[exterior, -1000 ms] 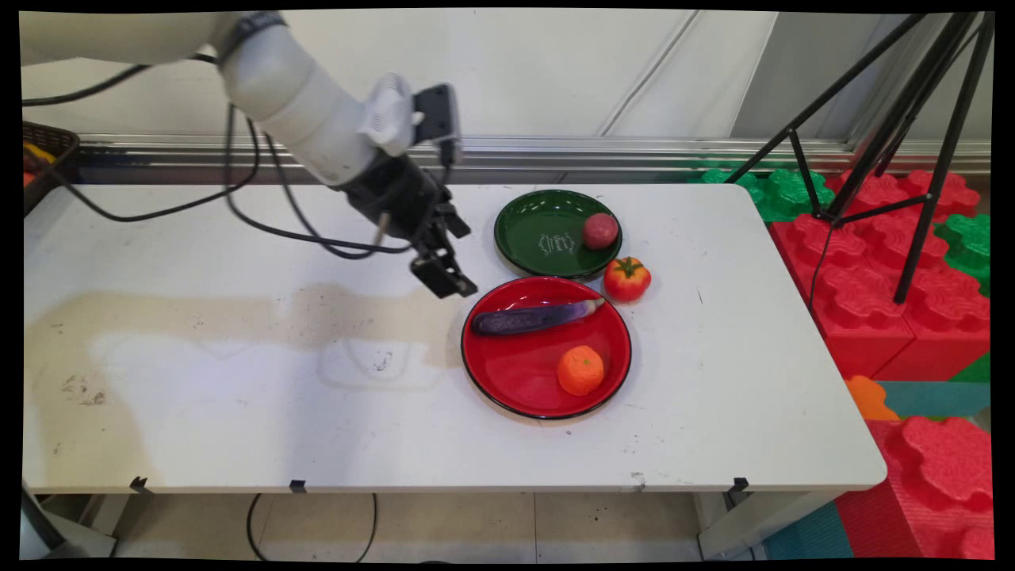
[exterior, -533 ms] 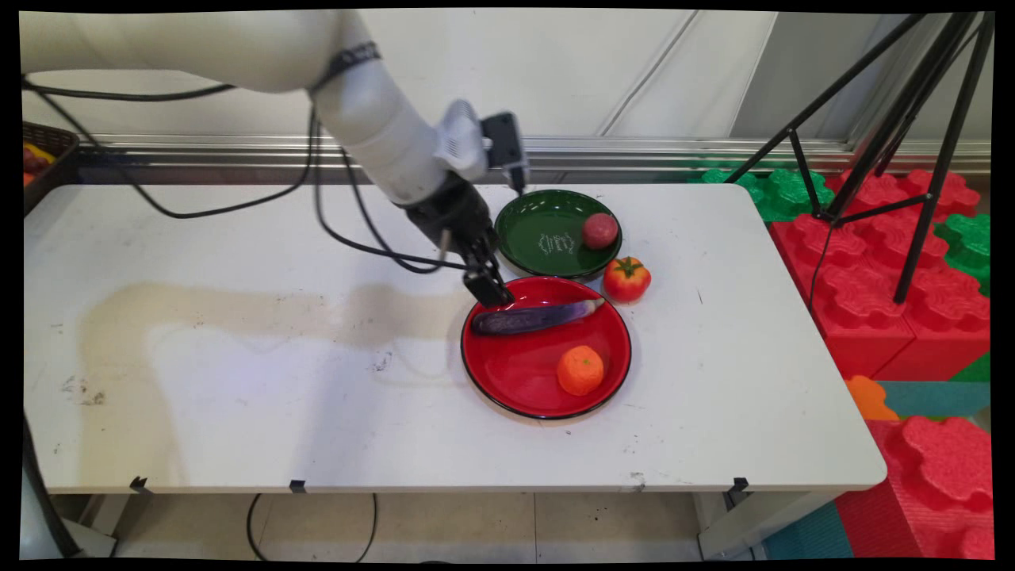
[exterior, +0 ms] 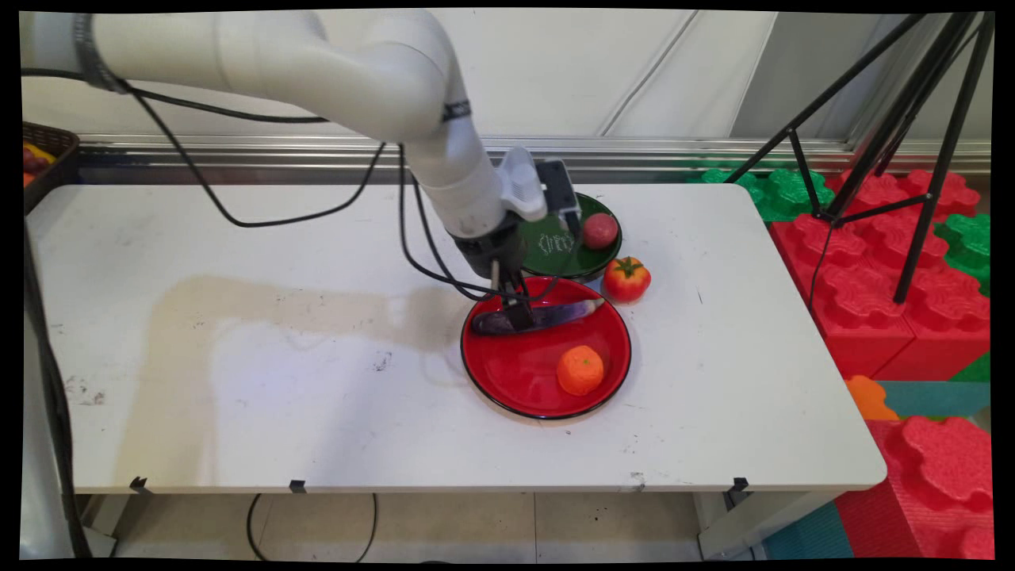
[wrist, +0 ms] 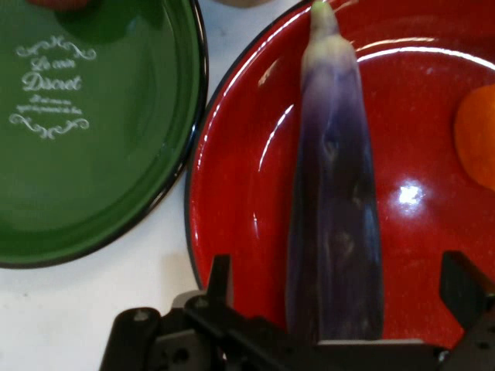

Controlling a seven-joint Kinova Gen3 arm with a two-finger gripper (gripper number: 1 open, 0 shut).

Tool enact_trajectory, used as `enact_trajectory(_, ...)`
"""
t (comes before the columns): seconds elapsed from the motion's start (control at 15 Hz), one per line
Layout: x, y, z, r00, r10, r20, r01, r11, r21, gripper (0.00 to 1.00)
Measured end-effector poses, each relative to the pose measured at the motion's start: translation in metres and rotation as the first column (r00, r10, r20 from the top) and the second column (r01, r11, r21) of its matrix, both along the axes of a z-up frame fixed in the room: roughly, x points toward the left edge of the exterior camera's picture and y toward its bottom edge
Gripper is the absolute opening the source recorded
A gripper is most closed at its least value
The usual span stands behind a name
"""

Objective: Pick up the eggplant from the red plate, then place the picked object on the green plate

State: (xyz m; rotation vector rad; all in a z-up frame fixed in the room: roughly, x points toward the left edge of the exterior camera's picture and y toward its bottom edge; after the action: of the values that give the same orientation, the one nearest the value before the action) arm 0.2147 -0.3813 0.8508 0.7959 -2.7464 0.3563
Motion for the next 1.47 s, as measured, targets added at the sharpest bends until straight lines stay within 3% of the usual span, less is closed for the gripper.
enact_trajectory(0.47, -0.028, -0.016, -0.036, 0.998, 0.037, 0.041, -0.039, 0.998, 0.056, 1.00)
enact_trajectory(0.8, -0.039, -0.021, -0.052, 0.997, 0.053, 0.056, -0.056, 0.996, 0.064, 1.00)
enact_trajectory(0.87, -0.040, -0.021, -0.054, 0.997, 0.053, 0.059, -0.057, 0.996, 0.063, 0.00)
enact_trajectory(1.13, -0.040, -0.016, -0.052, 0.996, 0.051, 0.073, -0.054, 0.998, 0.039, 0.00)
enact_trajectory(1.47, -0.033, -0.006, -0.030, 0.995, 0.063, 0.074, -0.064, 0.998, 0.003, 0.00)
